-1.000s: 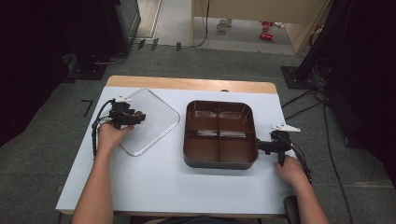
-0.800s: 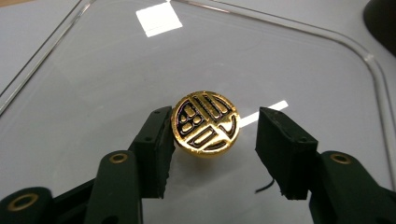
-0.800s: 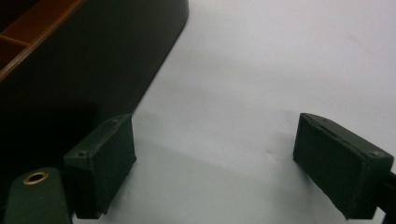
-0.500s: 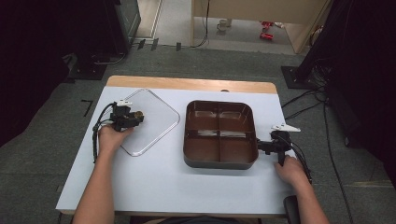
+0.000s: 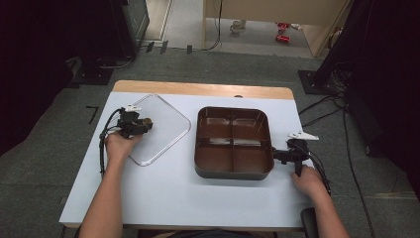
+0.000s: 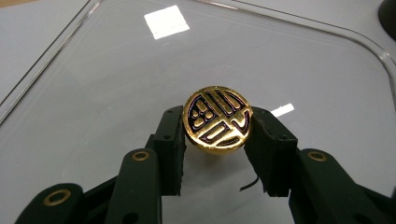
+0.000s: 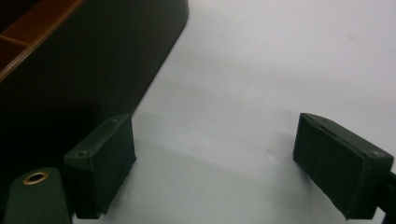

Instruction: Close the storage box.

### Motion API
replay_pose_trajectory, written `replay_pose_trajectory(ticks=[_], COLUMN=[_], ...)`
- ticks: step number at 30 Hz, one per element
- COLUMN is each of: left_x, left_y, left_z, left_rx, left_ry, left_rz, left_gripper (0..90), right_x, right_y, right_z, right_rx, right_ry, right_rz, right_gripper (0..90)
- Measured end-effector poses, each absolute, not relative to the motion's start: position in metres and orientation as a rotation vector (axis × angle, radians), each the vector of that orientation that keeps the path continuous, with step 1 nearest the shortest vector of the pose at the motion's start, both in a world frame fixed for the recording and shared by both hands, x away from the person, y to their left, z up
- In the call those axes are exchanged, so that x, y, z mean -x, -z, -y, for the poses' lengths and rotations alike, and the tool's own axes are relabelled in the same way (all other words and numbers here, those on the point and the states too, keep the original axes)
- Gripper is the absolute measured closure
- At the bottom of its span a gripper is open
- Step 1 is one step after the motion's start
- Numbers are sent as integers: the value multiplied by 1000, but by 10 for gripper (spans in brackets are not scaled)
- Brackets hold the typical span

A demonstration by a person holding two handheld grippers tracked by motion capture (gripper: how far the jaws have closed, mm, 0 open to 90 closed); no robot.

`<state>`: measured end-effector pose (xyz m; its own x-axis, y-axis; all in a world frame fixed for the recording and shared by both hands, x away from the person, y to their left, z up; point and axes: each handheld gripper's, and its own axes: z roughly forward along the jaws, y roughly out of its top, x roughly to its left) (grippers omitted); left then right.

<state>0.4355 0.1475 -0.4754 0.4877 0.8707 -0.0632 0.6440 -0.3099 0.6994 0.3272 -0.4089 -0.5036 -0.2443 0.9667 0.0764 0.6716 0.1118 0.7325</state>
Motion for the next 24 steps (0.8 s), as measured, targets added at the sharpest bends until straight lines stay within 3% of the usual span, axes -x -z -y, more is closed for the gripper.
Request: replay_pose_trajectory(ticks=[24], left_x=[-422], left_y=[426], left_z=[-143], left_rx=[-2056], left_ry=[-400], left_rz=[-1195], left_gripper=[596], right_x=[-327], right_y=[504], right_z=[409], right_rx=[-1589], right_ry=[-935], right_rz=[-1973], right_gripper=[126])
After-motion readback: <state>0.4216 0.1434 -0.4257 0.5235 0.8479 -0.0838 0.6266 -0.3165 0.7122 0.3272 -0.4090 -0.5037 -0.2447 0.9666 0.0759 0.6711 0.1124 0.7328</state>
